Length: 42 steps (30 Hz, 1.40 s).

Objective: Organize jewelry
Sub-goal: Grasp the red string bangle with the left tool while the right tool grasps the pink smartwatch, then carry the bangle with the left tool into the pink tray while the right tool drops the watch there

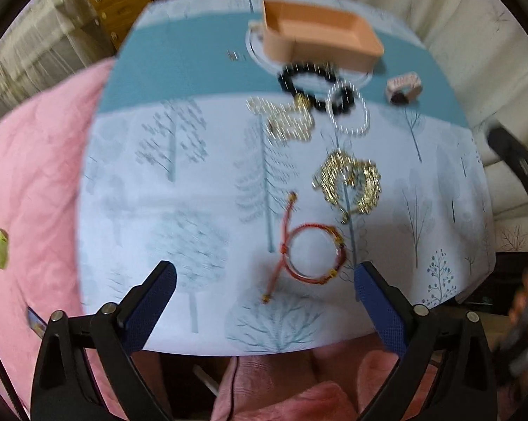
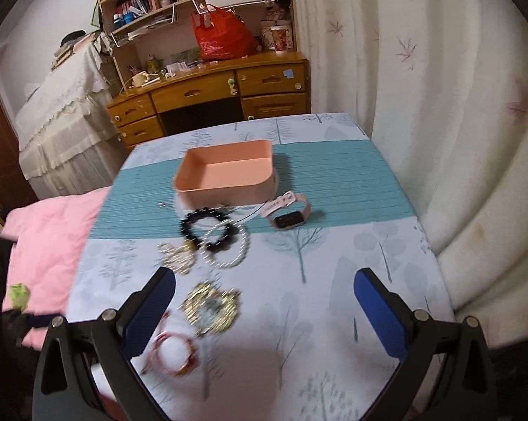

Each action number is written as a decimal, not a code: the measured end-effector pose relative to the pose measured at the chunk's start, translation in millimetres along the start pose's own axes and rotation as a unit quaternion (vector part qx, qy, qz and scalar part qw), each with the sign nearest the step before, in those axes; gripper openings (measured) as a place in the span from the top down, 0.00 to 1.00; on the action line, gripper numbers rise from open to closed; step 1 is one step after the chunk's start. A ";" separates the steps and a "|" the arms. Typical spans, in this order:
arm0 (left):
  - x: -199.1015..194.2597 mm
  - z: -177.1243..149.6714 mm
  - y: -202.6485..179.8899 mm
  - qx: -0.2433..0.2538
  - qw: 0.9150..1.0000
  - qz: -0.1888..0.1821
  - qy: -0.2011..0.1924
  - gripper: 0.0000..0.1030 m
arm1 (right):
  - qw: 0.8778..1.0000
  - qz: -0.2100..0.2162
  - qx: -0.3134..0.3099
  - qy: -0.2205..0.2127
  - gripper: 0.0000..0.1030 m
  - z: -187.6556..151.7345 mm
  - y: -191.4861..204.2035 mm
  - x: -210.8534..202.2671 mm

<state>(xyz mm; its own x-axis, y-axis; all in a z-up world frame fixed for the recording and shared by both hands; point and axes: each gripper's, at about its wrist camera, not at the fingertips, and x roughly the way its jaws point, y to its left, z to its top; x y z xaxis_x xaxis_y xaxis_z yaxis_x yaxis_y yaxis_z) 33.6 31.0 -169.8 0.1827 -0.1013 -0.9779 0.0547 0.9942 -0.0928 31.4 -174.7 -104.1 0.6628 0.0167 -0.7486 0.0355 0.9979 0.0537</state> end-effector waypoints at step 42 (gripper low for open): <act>39.8 -17.8 -56.3 -0.171 0.966 0.122 -0.152 0.42 | 0.978 0.140 -0.153 0.023 0.43 42.0 -25.3 178.3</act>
<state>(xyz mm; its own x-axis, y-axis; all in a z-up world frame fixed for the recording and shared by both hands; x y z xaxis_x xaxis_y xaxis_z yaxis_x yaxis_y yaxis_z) 20.3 -28.4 -206.8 0.4314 0.1825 -0.8835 -0.3436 0.9387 0.0262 180.1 -199.6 -211.2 0.5794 0.2879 -0.7625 -0.3731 0.9254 0.0659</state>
